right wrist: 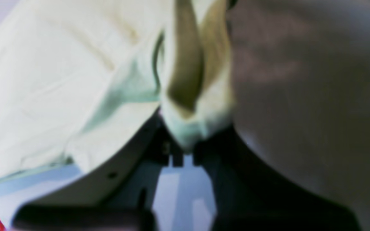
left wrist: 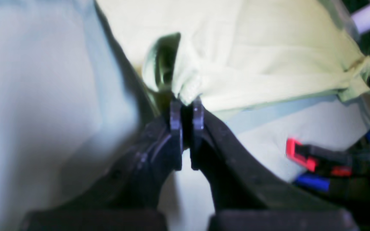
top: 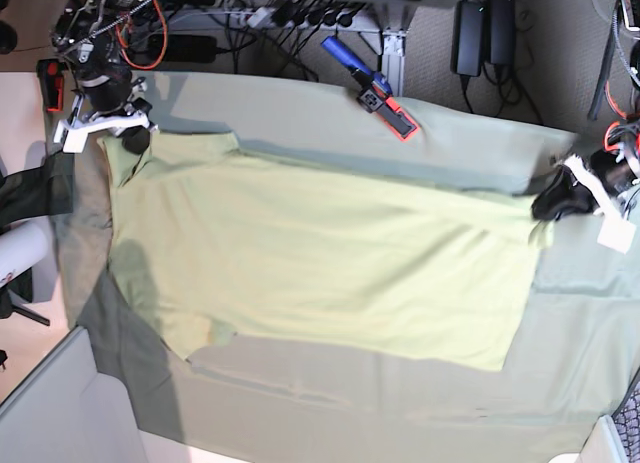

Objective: Fold the T-shirt properly
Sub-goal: 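Drag the shirt with both grippers to flatten it, then release, then grasp the shirt's side edge with both grippers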

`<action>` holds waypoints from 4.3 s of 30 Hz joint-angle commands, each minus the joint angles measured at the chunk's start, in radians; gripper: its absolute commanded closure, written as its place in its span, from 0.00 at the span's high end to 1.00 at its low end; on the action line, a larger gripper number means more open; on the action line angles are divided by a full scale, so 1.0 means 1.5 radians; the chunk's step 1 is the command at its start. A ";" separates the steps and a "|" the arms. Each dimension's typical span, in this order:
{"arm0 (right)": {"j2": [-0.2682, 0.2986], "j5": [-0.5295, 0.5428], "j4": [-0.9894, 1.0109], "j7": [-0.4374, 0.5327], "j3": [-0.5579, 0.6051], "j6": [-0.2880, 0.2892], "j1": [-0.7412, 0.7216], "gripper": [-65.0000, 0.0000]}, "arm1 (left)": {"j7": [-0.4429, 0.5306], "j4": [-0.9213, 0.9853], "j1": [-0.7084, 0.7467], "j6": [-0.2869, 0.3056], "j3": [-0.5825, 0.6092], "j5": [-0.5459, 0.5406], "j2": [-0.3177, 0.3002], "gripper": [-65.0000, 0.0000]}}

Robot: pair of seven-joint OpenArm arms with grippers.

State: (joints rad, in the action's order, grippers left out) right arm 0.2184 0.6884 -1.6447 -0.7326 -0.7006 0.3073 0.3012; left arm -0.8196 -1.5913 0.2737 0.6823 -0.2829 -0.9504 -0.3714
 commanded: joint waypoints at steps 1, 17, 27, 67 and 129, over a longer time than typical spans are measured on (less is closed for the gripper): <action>0.012 0.011 -0.020 0.013 -0.006 0.012 0.004 0.00 | 0.015 -0.022 0.001 0.011 -0.015 -0.013 -0.011 0.00; 0.016 0.020 -0.063 -0.019 -0.047 0.012 0.053 0.00 | -0.016 -0.092 0.079 0.011 -0.057 -0.042 -0.011 0.00; 0.026 0.025 -0.063 -0.018 -0.047 0.012 0.087 0.00 | -0.036 -0.092 0.105 0.011 -0.057 -0.057 -0.011 0.00; 0.026 -0.037 -0.055 0.017 -0.091 0.010 -0.060 0.53 | 0.072 -0.073 -0.119 0.009 -0.007 0.063 -0.036 0.54; 0.133 -0.235 0.511 0.225 0.189 -0.015 -0.483 0.53 | 0.014 0.472 -0.480 0.011 0.119 0.121 0.070 0.00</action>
State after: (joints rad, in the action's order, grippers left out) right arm 0.3965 0.3313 -0.8635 -0.4255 -0.4145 0.2810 -0.3965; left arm -0.8009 -0.8650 -0.4160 0.6739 -0.1040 -0.7464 -0.2607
